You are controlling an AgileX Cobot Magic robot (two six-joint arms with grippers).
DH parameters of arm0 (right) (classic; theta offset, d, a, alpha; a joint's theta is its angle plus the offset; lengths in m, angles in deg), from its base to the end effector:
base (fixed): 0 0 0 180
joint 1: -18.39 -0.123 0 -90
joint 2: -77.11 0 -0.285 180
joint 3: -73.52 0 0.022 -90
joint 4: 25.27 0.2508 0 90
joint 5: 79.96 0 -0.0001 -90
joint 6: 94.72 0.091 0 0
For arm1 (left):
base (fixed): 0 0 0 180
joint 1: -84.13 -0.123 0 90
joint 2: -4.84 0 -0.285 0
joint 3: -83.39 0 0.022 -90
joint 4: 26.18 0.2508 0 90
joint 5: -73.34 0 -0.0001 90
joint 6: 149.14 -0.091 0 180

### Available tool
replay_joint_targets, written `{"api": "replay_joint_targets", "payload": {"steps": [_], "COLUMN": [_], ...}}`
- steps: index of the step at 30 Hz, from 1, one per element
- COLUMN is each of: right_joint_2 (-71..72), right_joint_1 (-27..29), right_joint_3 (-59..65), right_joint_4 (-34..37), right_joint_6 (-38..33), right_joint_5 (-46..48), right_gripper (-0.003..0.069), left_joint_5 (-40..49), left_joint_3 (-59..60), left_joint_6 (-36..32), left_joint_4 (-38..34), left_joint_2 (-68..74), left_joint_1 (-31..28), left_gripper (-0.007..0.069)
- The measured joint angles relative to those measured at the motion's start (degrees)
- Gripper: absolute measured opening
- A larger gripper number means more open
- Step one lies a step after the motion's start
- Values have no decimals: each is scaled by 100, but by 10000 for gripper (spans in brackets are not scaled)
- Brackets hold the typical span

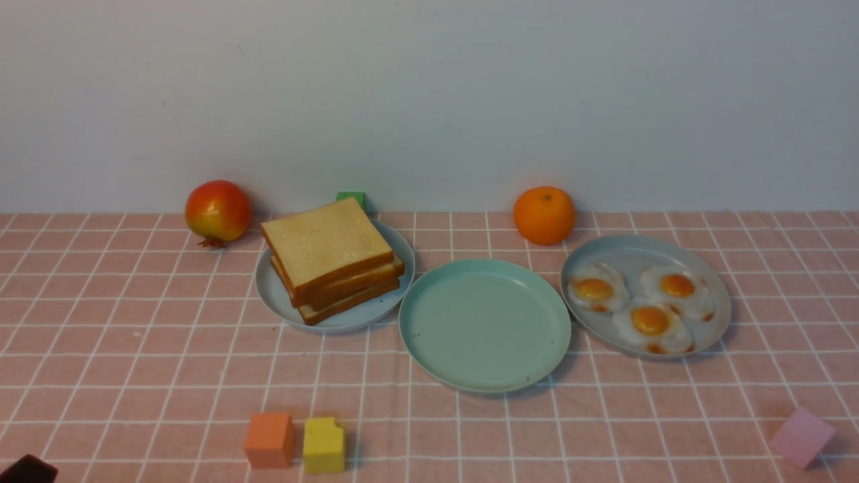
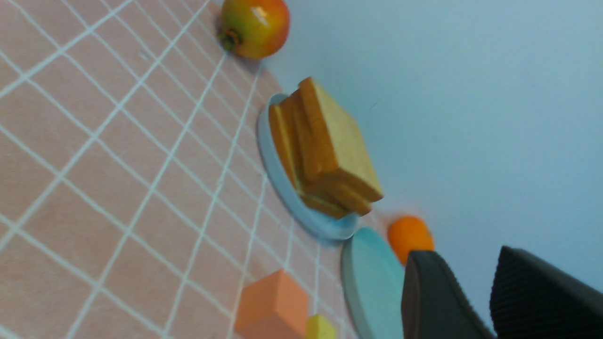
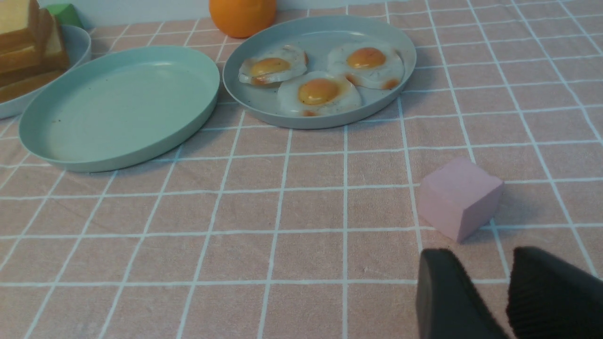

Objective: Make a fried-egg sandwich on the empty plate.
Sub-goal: Use the left arm to grab a slice of bread

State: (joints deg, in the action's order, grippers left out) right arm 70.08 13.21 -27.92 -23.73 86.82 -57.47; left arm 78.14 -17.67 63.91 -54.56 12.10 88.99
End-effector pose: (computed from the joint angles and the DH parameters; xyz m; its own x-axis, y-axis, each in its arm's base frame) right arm 0.0517 0.0056 0.1708 -0.3137 0.0235 -0.9492 -0.0839 0.9951 0.0523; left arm 0.0565 -0.0085 0.1968 -0.1126 -0.8704 -0.4792 0.0531 0.4764 -0.8776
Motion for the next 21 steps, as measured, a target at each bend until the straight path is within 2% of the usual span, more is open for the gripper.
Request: {"api": "replay_joint_targets", "payload": {"steps": [3,7,8,9,11,12,13,16,18,21], "right_joint_2": [0,0,0,0,0,0,0,0,0,0], "right_joint_1": [0,0,0,0,0,0,0,0,0,0], "right_joint_3": [0,0,0,0,0,0,0,0,0,0], "right_joint_4": [0,0,0,0,0,0,0,0,0,0], "right_joint_6": [0,0,0,0,0,0,0,0,0,0], "right_joint_5": [0,0,0,0,0,0,0,0,0,0], "right_gripper": [239,239,239,239,239,239,239,239,239,239], "left_joint_5": [-283,244,694,749,1678,2307,2401,3849,4293,4421], "left_joint_3": [-49,-539,-1162,-1241,-2348,-2941,-3021,-4187,-4661,-5092], "left_joint_6": [98,37,-301,-418,-1287,-1919,-1919,-3103,-3453,-3772], "left_joint_4": [-158,-70,142,202,495,580,580,616,517,241], "left_joint_2": [0,26,286,333,1192,1790,1881,3453,4274,5105], "left_joint_1": [0,0,0,0,0,0,0,0,0,60], "left_gripper": [230,171,113,106,22,13,13,13,13,13]}}
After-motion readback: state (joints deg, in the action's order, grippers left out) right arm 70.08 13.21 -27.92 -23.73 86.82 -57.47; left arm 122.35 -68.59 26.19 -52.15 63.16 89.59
